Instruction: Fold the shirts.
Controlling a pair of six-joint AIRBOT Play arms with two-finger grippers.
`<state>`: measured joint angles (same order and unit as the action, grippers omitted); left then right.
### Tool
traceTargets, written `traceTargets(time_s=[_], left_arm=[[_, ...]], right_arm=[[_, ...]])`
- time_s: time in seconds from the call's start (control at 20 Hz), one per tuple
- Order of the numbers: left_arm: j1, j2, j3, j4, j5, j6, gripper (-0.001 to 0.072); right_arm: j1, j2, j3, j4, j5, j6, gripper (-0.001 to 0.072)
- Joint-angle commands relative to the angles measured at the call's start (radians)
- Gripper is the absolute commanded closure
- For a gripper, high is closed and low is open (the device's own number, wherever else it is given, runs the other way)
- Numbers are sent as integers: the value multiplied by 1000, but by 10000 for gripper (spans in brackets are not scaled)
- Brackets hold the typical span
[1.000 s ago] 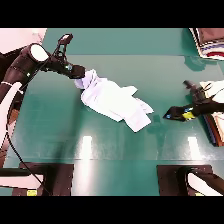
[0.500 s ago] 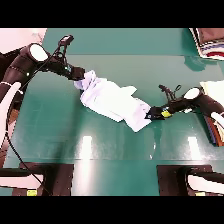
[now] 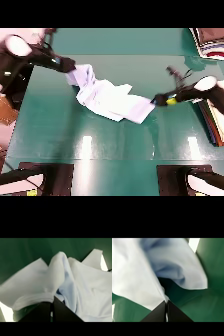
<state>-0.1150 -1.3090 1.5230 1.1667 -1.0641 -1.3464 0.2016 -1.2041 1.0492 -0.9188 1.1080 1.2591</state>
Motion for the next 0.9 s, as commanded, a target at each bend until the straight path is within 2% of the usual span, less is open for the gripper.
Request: traceTargets(time_s=[0.0, 0.25, 0.45, 0.65, 0.75, 0.85], left_arm=[[64, 181, 74, 17, -3, 37, 680], [79, 444, 237, 17, 1, 42, 681], [79, 559, 391, 31, 19, 37, 682], [80, 574, 509, 40, 50, 38, 683], [80, 554, 508, 73, 52, 37, 684], [80, 495, 478, 94, 7, 37, 683]], right_arm=[[-105, 186, 173, 2, 3, 25, 696], [-279, 391, 454, 1, 48, 25, 696], [-485, 484, 623, 2, 125, 25, 697], [-700, 468, 799, 2, 209, 25, 697], [-718, 416, 874, 5, 222, 35, 697], [-702, 331, 932, 8, 300, 68, 697]])
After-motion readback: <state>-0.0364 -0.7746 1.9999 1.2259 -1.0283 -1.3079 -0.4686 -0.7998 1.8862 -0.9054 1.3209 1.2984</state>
